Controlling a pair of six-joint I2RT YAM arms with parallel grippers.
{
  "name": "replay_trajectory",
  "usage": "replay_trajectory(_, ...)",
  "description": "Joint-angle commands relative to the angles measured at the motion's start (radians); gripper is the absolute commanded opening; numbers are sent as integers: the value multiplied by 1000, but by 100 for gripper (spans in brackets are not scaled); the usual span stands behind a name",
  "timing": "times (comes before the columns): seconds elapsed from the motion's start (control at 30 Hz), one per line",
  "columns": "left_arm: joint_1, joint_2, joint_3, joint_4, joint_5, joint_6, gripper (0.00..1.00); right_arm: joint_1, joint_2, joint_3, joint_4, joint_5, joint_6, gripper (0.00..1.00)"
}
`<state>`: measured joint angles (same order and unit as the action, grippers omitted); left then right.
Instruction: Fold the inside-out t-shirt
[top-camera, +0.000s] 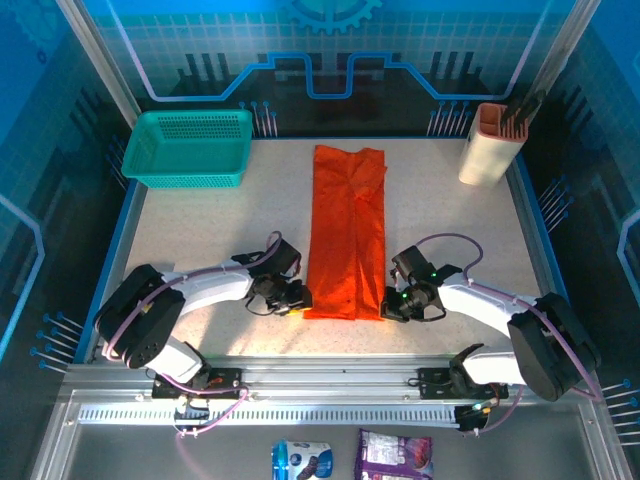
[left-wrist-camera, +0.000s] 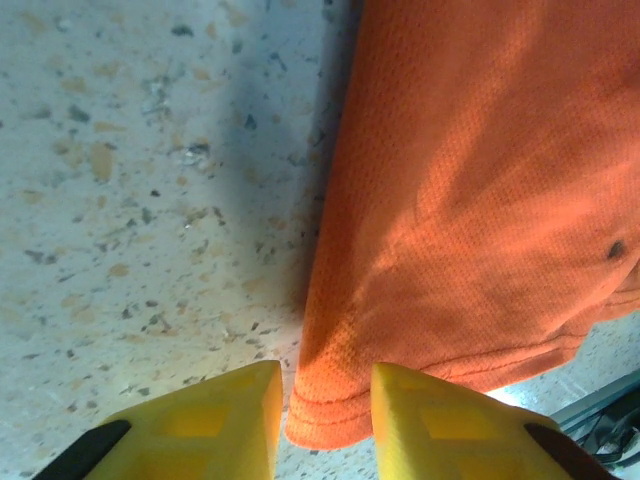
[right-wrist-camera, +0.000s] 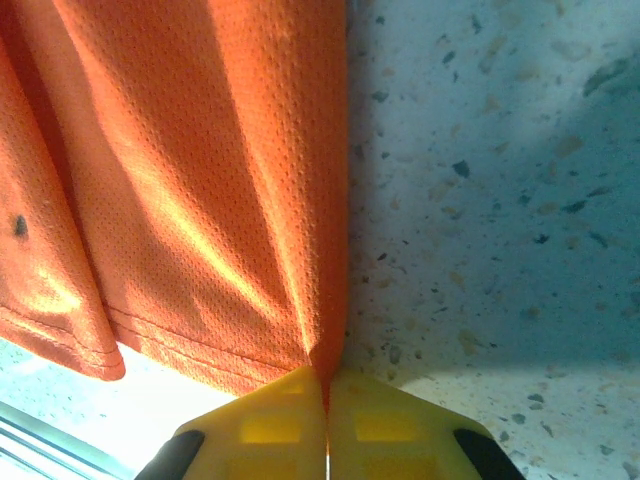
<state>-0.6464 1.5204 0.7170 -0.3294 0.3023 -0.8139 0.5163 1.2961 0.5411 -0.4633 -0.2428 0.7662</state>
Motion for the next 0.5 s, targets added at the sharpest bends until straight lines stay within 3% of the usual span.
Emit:
replay_trajectory(0.0, -11, 10, -8, 24, 40, -12, 28, -5, -2, 16, -38, -4, -17, 7)
replay_trajectory(0.47, -66, 7, 14, -73, -41, -20, 29, -16, -13, 31, -64, 1, -33, 8)
